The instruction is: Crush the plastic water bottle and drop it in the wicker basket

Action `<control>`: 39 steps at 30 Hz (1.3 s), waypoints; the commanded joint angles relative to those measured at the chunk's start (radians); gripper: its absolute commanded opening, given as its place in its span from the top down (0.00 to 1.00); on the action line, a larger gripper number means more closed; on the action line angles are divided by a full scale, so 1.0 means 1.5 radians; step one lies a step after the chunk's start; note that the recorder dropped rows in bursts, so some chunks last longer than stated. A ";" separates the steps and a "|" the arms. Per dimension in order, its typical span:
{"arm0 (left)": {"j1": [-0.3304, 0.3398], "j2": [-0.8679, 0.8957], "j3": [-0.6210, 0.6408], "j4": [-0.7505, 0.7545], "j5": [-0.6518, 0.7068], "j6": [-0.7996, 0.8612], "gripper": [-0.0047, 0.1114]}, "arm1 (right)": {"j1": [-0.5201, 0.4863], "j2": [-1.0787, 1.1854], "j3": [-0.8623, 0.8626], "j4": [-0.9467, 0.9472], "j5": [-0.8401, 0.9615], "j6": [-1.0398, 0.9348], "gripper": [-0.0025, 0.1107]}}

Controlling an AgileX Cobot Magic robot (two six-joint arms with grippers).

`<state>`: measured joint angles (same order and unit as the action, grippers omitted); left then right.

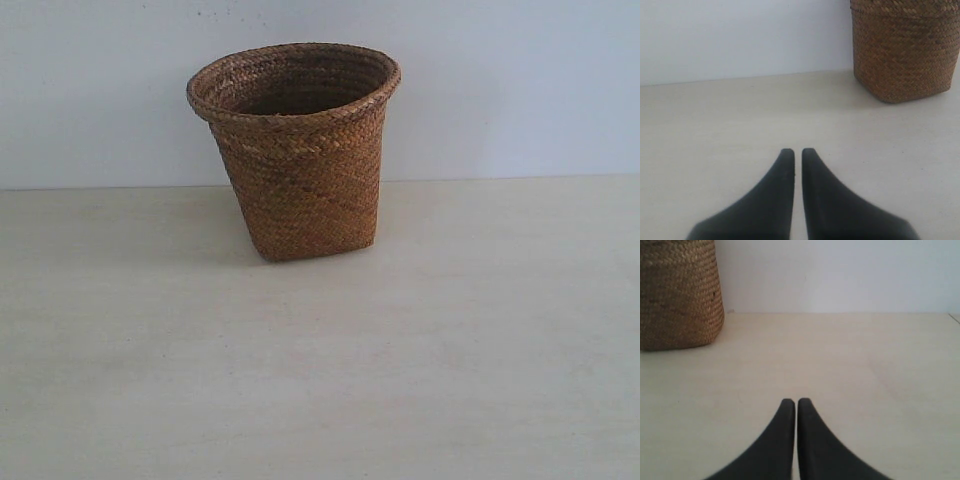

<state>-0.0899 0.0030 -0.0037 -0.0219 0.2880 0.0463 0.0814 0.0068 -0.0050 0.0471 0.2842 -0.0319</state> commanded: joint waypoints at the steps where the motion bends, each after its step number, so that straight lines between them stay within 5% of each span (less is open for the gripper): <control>1: 0.002 -0.002 0.002 -0.003 -0.003 0.000 0.92 | -0.001 -0.005 0.003 -0.027 0.032 -0.023 0.98; 39: 0.002 -0.002 0.002 -0.003 -0.003 0.000 0.92 | -0.001 -0.005 0.003 -0.027 0.037 -0.011 0.98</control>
<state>-0.0899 0.0030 -0.0037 -0.0219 0.2861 0.0463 0.0814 0.0068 0.0001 0.0093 0.3426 -0.0502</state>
